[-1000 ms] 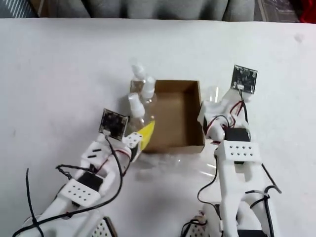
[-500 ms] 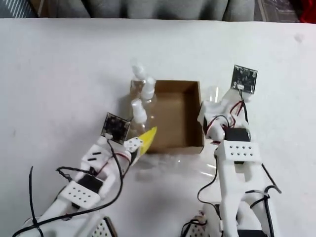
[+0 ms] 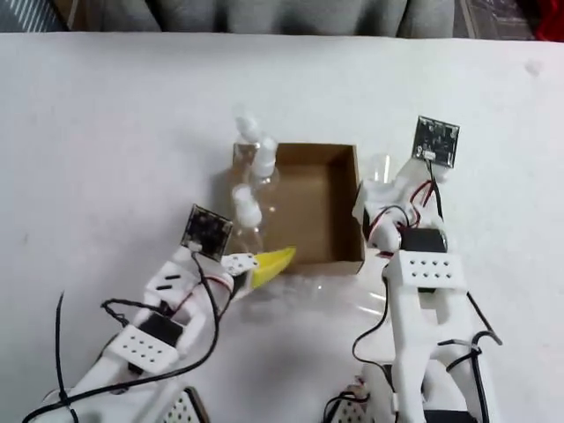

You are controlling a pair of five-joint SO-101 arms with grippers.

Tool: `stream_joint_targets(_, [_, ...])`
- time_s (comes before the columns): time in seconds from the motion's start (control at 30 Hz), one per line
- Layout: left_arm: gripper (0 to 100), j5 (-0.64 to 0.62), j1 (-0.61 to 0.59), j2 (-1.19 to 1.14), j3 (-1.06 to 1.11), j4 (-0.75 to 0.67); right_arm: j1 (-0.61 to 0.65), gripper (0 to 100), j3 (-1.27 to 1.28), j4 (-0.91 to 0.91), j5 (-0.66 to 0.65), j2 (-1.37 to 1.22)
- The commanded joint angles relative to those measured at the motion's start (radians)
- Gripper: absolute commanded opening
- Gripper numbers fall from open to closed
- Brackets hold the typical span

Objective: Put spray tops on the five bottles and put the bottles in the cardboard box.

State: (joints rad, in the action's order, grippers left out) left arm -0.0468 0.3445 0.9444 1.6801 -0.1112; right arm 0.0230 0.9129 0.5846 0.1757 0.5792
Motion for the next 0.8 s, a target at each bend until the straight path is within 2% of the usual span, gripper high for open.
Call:
stream_joint_targets(0.0, [39, 0.006, -0.036, 0.012, -0.008, -0.021, 0.008, 1.8, -0.035, -0.022, 0.000, 0.004])
stream_joint_targets(0.77, [39, 0.006, -0.074, 0.013, -0.044, -0.014, 0.039, 1.8, -0.035, -0.016, -0.051, 0.004])
